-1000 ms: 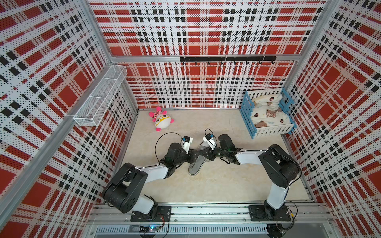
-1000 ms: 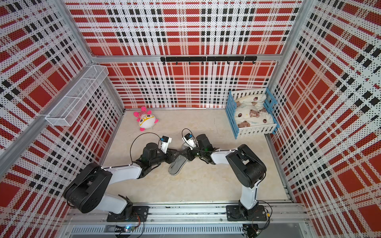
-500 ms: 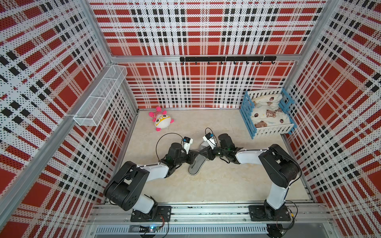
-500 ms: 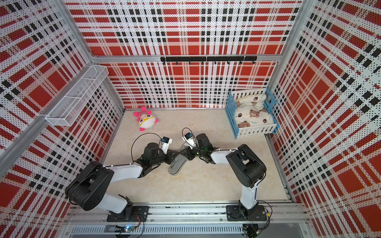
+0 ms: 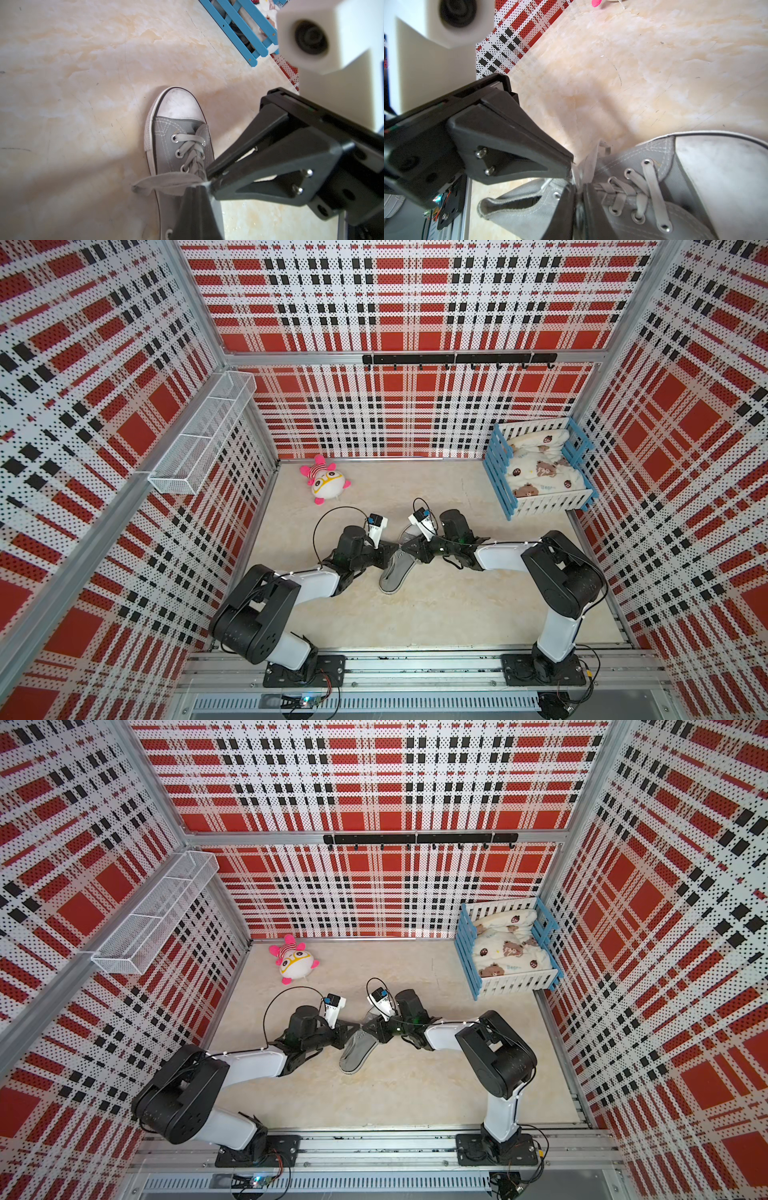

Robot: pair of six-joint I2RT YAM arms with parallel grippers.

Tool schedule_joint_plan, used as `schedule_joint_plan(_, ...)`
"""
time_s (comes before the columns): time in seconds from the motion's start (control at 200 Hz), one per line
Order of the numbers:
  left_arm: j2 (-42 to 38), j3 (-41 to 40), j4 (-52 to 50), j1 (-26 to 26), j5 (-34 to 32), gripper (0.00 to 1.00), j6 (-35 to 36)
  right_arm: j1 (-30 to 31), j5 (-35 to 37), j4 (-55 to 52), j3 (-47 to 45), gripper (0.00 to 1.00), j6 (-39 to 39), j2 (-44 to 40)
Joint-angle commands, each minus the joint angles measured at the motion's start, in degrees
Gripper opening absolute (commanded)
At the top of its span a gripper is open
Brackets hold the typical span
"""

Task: Tie the shoes
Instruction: Cross the shoelace with the shoelace.

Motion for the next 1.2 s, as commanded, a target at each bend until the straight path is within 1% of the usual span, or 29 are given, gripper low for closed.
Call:
schedule_joint_plan(0.0, 0.4, 1.7, 0.2, 0.7, 1.1, 0.0, 0.5, -0.1, 0.2, -1.0, 1.3, 0.16, -0.8, 1.0)
schedule_joint_plan(0.426, -2.8, 0.3, 0.3, 2.8, 2.6, 0.0, -0.5, -0.1, 5.5, -5.6, 1.4, 0.17, -1.2, 1.1)
schedule_joint_plan(0.601, -2.8, 0.0, 0.5, 3.4, 1.9, 0.0, -1.0, -0.1, 5.7, -6.0, 0.8, 0.17, -1.4, 0.7)
schedule_joint_plan(0.822, -3.7, -1.7, 1.0, 5.7, -0.3, 0.0, -2.5, -0.1, 5.7, -6.3, 0.7, 0.17, -1.6, 0.6)
schedule_joint_plan(1.198, -5.2, -4.0, 1.8, 7.2, -2.0, 0.0, -3.3, -0.1, 5.7, -6.8, 0.6, 0.16, -1.9, 0.3)
